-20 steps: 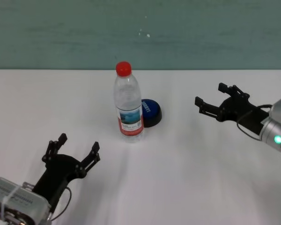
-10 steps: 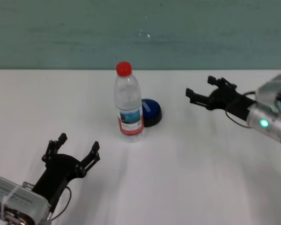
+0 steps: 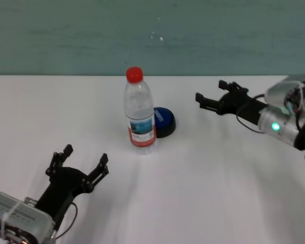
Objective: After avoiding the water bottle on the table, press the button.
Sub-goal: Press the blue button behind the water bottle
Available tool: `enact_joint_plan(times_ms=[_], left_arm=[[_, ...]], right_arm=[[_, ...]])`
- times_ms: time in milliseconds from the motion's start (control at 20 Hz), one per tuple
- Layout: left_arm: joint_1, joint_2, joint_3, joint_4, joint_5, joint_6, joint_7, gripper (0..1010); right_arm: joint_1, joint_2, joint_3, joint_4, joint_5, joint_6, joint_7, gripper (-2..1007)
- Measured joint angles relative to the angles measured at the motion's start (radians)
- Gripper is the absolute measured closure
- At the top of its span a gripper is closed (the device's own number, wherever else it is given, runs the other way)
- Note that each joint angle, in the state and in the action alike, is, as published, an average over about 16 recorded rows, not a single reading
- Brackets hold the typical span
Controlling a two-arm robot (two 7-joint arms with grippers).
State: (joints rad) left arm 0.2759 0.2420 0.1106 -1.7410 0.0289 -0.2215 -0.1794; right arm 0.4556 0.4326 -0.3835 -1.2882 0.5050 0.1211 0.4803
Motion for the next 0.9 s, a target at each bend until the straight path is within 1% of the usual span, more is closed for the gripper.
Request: enact_joint_plan(times_ms=[450,900], left_arm=[[0.0,0.0,0.0,0.0,0.0,0.0,0.0,10],[0.0,0.0,0.0,0.0,0.0,0.0,0.0,10]], right_arm=[[0.06,-0.037,-0.036,0.072,-0.03,-0.017,0.021,1],[0.096,-0.069,-0.064,0.116,-0.056,-0.032,0.041,1]])
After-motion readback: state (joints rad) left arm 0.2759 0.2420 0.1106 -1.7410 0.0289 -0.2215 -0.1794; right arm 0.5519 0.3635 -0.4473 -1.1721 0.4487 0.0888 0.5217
